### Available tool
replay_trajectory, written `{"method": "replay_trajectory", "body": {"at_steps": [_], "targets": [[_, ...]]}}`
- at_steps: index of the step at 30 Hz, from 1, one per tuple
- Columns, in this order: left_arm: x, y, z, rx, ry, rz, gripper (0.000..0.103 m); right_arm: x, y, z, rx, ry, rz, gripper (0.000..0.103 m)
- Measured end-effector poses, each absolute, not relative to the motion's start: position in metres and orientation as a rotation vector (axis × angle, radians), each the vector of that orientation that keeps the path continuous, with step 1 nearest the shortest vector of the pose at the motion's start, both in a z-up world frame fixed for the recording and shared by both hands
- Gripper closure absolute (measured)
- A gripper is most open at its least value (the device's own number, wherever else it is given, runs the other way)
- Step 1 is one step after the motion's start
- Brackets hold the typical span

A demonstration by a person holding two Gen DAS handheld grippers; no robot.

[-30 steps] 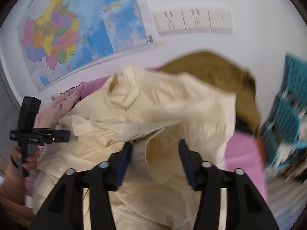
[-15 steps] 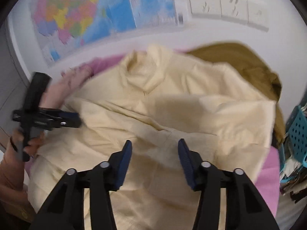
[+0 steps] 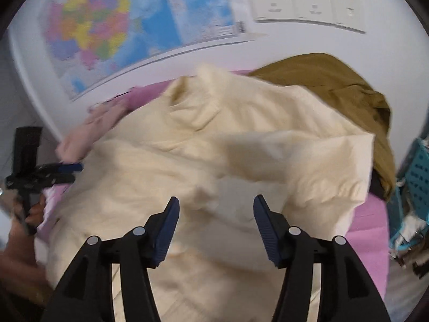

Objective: Fold large clothes

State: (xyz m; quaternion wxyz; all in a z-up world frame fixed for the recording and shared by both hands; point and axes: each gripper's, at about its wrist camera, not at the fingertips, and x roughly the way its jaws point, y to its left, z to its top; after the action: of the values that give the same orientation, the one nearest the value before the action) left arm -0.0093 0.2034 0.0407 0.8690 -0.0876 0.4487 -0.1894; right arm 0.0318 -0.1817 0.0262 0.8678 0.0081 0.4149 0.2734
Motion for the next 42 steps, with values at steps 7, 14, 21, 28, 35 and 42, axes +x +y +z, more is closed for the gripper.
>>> {"method": "replay_trajectory", "body": {"at_steps": [7,14,21,28,35,42], "targets": [[-0.054,0.234,0.023,-0.268,0.953,-0.356,0.016,0.049,-0.184,-0.012,-0.054,0.981,0.41,0.038],[-0.104,0.264,0.018,-0.359,0.939,-0.347,0.016,-0.006,-0.237,0.034,0.099,0.821,0.492,0.023],[-0.142,0.26,-0.005,-0.442,0.982,-0.449,0.016,-0.056,-0.313,0.006,0.326,0.857,0.464,0.006],[-0.162,0.23,-0.025,-0.505,1.021,-0.592,0.011,-0.083,-0.322,-0.047,0.454,0.958,0.57,0.006],[-0.161,0.2,-0.03,-0.501,1.002,-0.671,0.006,-0.091,-0.303,-0.055,0.448,0.912,0.693,0.005],[-0.161,0.171,-0.029,-0.46,0.997,-0.694,0.006,-0.098,-0.263,-0.057,0.376,0.907,0.783,0.028]]}}
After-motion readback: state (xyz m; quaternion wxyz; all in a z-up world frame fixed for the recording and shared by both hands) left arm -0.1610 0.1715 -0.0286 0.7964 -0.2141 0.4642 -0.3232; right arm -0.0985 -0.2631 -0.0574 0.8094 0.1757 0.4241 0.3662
